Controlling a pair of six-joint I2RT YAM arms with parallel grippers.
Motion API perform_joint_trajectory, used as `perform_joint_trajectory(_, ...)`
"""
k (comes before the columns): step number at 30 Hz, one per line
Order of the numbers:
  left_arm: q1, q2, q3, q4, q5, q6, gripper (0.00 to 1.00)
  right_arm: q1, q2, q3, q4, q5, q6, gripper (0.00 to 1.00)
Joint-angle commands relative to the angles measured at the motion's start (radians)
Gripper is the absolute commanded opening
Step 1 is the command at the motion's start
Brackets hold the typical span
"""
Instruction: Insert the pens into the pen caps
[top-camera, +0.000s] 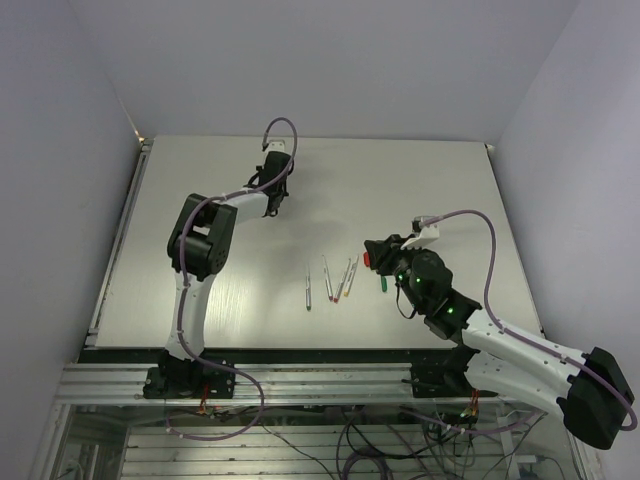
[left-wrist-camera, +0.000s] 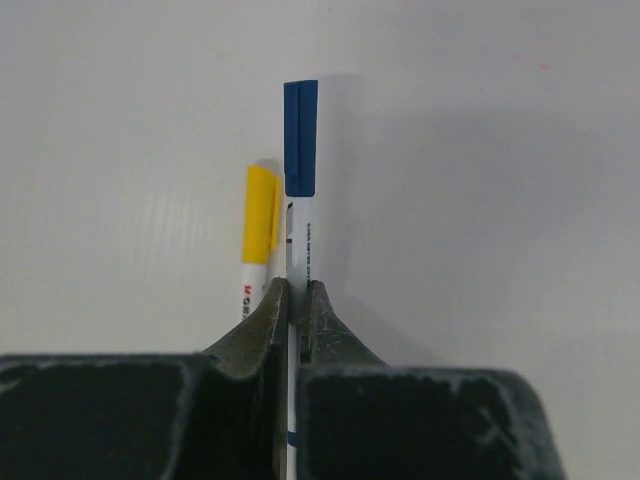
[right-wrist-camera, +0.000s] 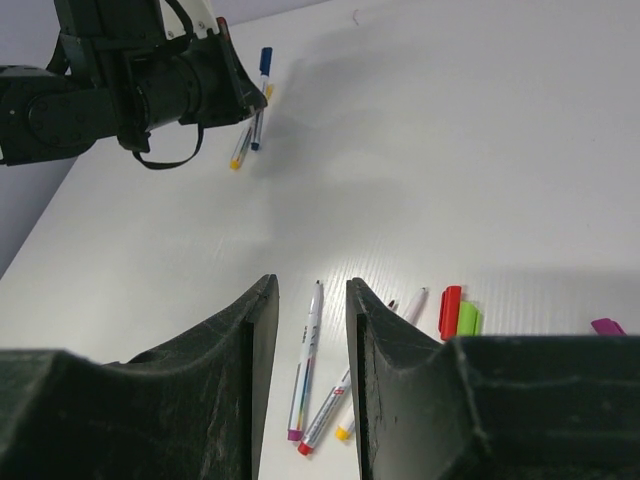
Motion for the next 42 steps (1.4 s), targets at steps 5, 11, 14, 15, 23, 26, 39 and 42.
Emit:
perform_joint_trajectory(5, 0.016, 0.058, 0.058, -0.049, -0.014, 0.019, 0.08, 0.001, 0.006, -0.012, 0.008, 0.011, 0.016, 0.33)
perform_joint_trajectory(11, 0.016, 0.049, 0.030, -0.027, 0.018, -0.005, 0.18, 0.000, 0.007, -0.011, 0.014, 0.000, 0.017, 0.32)
perform_joint_trajectory(14, 0.016, 0.027, 0.005, -0.011, 0.054, -0.020, 0.27, 0.001, 0.016, -0.008, 0.022, -0.005, 0.015, 0.32)
perform_joint_trajectory(15, 0.016, 0.020, -0.003, -0.005, 0.060, -0.023, 0.30, 0.001, 0.018, -0.008, 0.024, -0.007, 0.016, 0.32)
perform_joint_trajectory(23, 0.016, -0.050, -0.042, 0.014, 0.079, -0.032, 0.37, 0.000, 0.025, -0.011, 0.035, -0.018, 0.019, 0.32)
perform_joint_trajectory(26, 0.016, -0.088, -0.056, 0.020, 0.092, -0.039, 0.37, 0.000, 0.027, -0.013, 0.045, -0.022, 0.017, 0.32)
perform_joint_trajectory(39, -0.042, -0.315, -0.241, 0.051, 0.063, -0.084, 0.40, 0.000, 0.026, -0.021, 0.047, -0.010, 0.022, 0.32)
perform_joint_trajectory(42, -0.074, -0.395, -0.373, 0.099, 0.083, -0.118, 0.41, 0.001, 0.026, -0.029, 0.036, 0.002, 0.043, 0.32)
